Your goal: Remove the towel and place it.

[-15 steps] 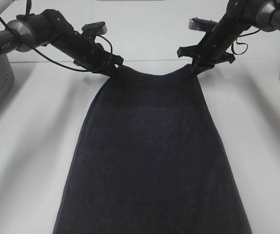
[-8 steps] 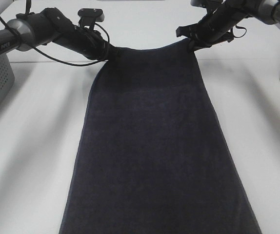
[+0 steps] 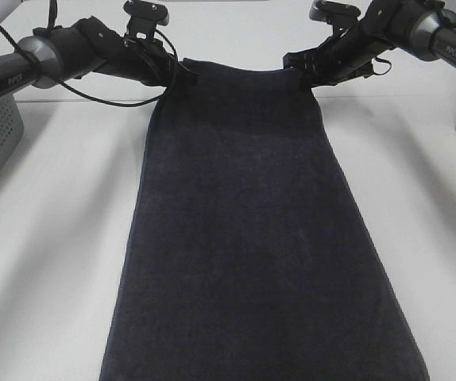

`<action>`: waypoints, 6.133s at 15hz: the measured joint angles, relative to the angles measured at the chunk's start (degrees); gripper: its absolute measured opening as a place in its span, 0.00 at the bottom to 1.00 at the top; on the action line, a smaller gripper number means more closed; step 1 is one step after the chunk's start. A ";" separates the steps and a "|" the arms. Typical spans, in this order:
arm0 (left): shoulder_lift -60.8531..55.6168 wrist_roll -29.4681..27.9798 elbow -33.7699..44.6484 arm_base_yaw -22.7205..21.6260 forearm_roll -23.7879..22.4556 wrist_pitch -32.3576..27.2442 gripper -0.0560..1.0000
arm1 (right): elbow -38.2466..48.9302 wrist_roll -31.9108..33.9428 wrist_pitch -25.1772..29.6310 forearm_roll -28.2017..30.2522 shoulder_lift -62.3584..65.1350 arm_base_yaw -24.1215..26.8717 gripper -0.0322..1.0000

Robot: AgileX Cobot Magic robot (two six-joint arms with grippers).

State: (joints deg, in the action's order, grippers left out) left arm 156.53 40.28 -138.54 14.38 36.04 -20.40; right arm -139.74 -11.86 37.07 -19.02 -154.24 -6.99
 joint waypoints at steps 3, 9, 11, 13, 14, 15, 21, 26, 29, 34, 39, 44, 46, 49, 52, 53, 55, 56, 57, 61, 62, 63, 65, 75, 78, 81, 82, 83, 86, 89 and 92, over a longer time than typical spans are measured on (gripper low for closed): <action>1.89 0.86 0.00 0.00 0.00 1.38 0.07 | 0.00 -0.46 -1.38 0.00 -0.52 0.00 0.04; 2.18 0.92 0.00 0.00 0.00 4.35 0.07 | 0.00 -0.86 -2.29 0.00 -0.52 0.00 0.04; 2.35 1.38 0.00 0.00 0.06 4.76 0.07 | 0.00 -0.86 -2.29 0.00 -0.52 0.00 0.04; 2.46 1.72 0.00 0.00 0.06 4.81 0.07 | 0.00 -0.86 -2.29 0.00 -0.52 0.00 0.04; 2.46 1.89 0.00 0.00 0.06 4.87 0.07 | 0.00 -0.86 -2.46 0.00 -0.52 0.00 0.04; 2.46 2.01 0.00 0.00 0.06 5.04 0.07 | 0.00 -0.86 -2.64 -0.06 -0.52 0.00 0.04; 3.84 2.06 -0.06 0.00 0.00 6.99 0.10 | 0.00 -0.86 -4.35 -1.66 -2.06 0.00 0.08; 5.44 2.23 -0.06 0.00 0.06 8.82 0.27 | 0.06 -0.92 -6.13 -2.52 -4.01 0.00 0.29; 5.67 1.89 -0.06 0.00 0.23 11.29 0.55 | 0.06 -0.92 -8.25 -3.95 -4.01 0.00 0.57; 2.29 -0.80 -0.06 -0.17 -1.03 7.10 0.68 | -0.34 -2.35 1.03 -3.09 -1.55 0.00 0.66; -10.83 -15.93 -0.06 -1.03 -10.26 -18.16 0.71 | -0.80 -2.35 20.17 -0.40 10.94 0.00 0.70; -20.40 -37.24 -0.17 -1.20 -28.59 -43.89 0.71 | -1.09 -0.40 32.37 0.11 20.80 0.00 0.71; -22.52 -37.87 -0.17 -1.32 -31.34 -47.90 0.71 | -1.09 2.41 32.54 0.52 21.77 0.00 0.71; -25.73 -38.33 -0.17 -1.60 -36.50 -48.87 0.71 | -1.09 7.68 32.60 1.15 22.17 0.00 0.71; -30.37 -40.62 -0.17 -6.36 -37.87 -48.99 0.71 | -0.97 8.65 32.72 3.27 26.53 0.00 0.71; -32.09 -41.37 -0.17 -8.59 -38.16 -48.99 0.71 | -0.86 9.00 32.72 4.18 28.82 0.00 0.71; -36.38 -42.11 2.35 -13.18 -38.62 -48.99 0.71 | 2.92 9.63 32.60 5.10 34.66 0.00 0.71; -39.13 -42.11 5.27 -15.13 -38.67 -48.99 0.71 | 6.65 9.68 32.60 6.02 38.33 0.00 0.71; -42.69 -42.06 9.63 -16.50 -38.73 -48.99 0.71 | 11.46 9.68 32.60 6.88 42.91 0.00 0.71; -59.76 -41.48 30.71 -17.88 -39.36 -49.05 0.71 | 38.45 9.68 32.60 8.42 62.91 0.00 0.71; -64.80 -41.77 37.41 -17.88 -39.36 -48.76 0.71 | 45.32 9.80 32.60 8.48 68.64 0.00 0.71; -70.07 -42.46 43.60 -17.88 -39.36 -47.84 0.71 | 52.60 9.85 32.66 8.48 74.60 0.00 0.71; -82.05 -42.74 56.89 -17.88 -39.36 -44.63 0.71 | 65.55 10.03 32.66 8.48 85.20 0.00 0.71; -143.30 -41.77 101.81 -17.88 -40.68 -44.29 0.71 | 98.26 11.06 32.83 9.80 136.08 0.00 0.71; -156.47 -40.79 103.88 -17.88 -39.88 -49.45 0.71 | 100.67 11.00 32.83 13.06 148.17 0.00 0.71; -156.88 -39.76 104.39 -17.88 -35.47 -49.22 0.71 | 104.39 10.49 32.89 15.81 154.53 0.00 0.71; -156.88 -39.76 105.37 -17.88 -33.75 -47.27 0.71 | 106.00 9.22 32.89 15.81 154.53 0.00 0.71; -156.88 -39.71 107.14 -17.88 -32.26 -44.46 0.71 | 108.12 7.51 32.83 15.76 154.53 0.00 0.71; -156.88 -38.56 108.75 -17.88 -30.14 -42.23 0.71 | 111.27 5.16 32.60 14.04 154.53 0.00 0.71; -156.88 -38.27 108.75 -17.88 -29.85 -42.23 0.71 | 113.22 5.16 27.73 13.87 154.53 0.00 0.71; -156.88 -38.10 108.75 -17.88 -29.56 -42.11 0.71 | 113.67 5.16 26.64 13.64 154.53 0.00 0.71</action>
State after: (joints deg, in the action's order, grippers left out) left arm -0.34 2.18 -29.79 -3.50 6.47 -62.51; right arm -26.07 -6.70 63.71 -5.39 0.29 -6.99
